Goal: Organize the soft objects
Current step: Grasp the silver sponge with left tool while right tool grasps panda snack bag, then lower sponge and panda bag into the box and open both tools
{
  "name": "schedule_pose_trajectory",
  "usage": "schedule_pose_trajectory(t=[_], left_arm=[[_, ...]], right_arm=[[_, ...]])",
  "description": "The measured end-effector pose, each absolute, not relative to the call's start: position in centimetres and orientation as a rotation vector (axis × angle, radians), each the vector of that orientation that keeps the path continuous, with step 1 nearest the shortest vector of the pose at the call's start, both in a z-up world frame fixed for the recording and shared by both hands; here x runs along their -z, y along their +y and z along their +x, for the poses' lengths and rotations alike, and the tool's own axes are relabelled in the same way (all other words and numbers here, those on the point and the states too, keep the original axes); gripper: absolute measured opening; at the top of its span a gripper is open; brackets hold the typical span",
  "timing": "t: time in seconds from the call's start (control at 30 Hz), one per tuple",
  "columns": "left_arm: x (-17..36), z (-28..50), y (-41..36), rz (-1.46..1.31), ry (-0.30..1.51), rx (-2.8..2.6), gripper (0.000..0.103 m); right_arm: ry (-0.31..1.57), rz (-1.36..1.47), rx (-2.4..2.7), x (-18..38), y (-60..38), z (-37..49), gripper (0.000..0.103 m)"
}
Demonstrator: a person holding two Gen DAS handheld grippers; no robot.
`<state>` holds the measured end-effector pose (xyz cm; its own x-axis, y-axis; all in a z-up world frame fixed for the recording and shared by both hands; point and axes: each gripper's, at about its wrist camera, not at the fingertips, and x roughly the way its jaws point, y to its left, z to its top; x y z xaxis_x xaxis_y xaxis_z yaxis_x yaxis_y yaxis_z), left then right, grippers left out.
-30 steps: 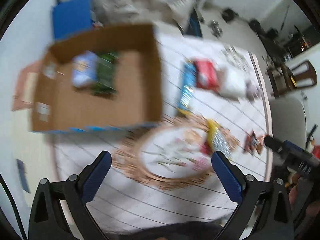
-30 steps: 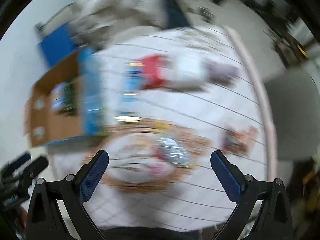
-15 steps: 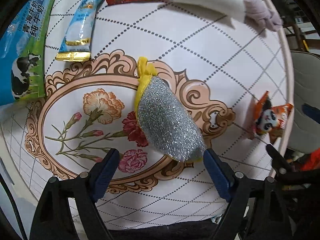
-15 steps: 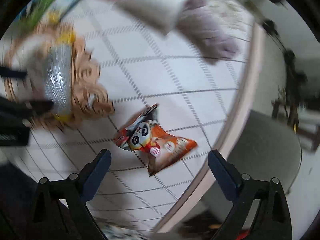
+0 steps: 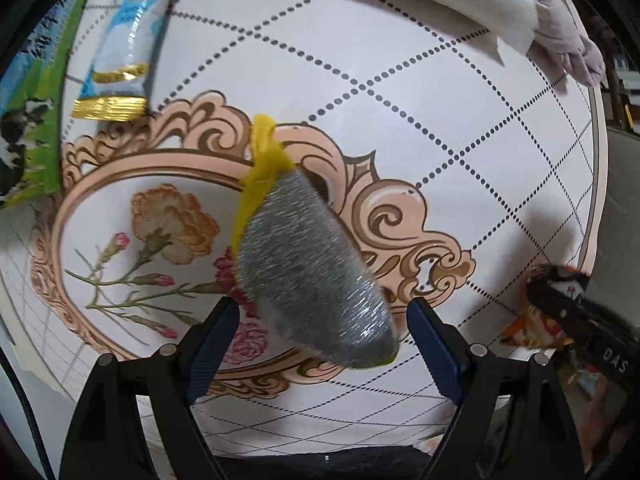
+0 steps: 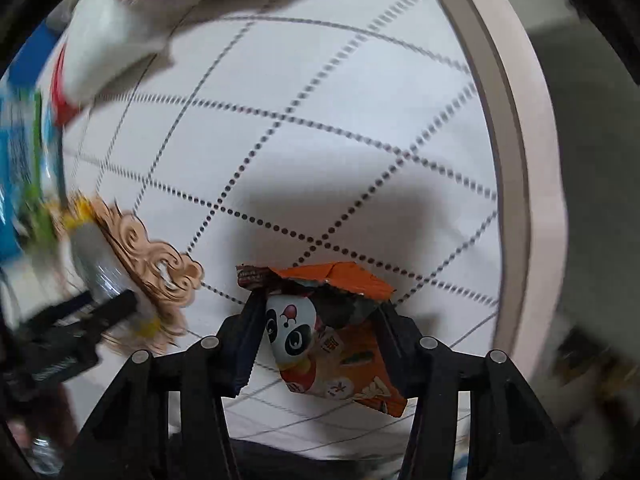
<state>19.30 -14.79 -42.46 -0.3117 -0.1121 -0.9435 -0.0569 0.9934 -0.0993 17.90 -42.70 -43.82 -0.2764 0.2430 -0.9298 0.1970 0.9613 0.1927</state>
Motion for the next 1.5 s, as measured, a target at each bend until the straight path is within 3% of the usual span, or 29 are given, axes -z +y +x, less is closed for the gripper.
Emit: schedule_pose_trajectory(t=[0.03, 0.1, 0.27, 0.33, 0.37, 0.47, 0.73, 1.0, 1.1, 1.27, 1.5], left_arm=[[42.7, 19.3, -14.9, -0.123, 1.888, 0.055, 0.082], [43.0, 19.4, -15.5, -0.086, 1.883, 0.055, 0.059], [43.0, 19.6, -16.8, -0.028, 1.844, 0.048, 0.053], [42.8, 19.6, -16.8, -0.034, 1.834, 0.054, 0.051], [42.6, 19.4, -16.6, -0.038, 1.830, 0.058, 0.051], [40.9, 18.6, -15.6, -0.022, 1.787, 0.068, 0.051], [30.4, 18.5, -10.0, -0.085, 1.613, 0.162, 0.050], [21.9, 21.0, 6.0, -0.108, 1.495, 0.115, 0.051], [21.7, 22.4, 12.6, -0.090, 1.499, 0.038, 0.051], [25.9, 24.6, 22.8, -0.093, 1.610, -0.039, 0.051], [31.8, 26.8, 29.0, -0.091, 1.747, -0.048, 0.051]], right_arm=[[1.869, 0.336, -0.051, 44.0, -43.0, 17.8, 0.059], [1.865, 0.273, -0.070, 43.8, -43.0, 17.7, 0.081], [1.835, 0.076, -0.108, 43.2, -41.7, 16.8, 0.083], [1.840, 0.055, -0.077, 43.5, -41.6, 16.5, 0.073], [1.837, 0.057, -0.060, 43.7, -41.6, 16.3, 0.043], [1.821, 0.100, -0.028, 43.8, -42.3, 15.9, 0.034], [1.677, 0.180, -0.153, 35.9, -37.4, 15.8, 0.033], [1.489, 0.205, -0.380, 25.6, -21.1, 19.1, 0.033], [1.474, 0.198, -0.450, 24.9, -11.2, 21.7, 0.033], [1.502, 0.172, -0.492, 27.5, 0.8, 24.6, 0.033], [1.610, 0.137, -0.491, 34.0, 11.5, 26.1, 0.033]])
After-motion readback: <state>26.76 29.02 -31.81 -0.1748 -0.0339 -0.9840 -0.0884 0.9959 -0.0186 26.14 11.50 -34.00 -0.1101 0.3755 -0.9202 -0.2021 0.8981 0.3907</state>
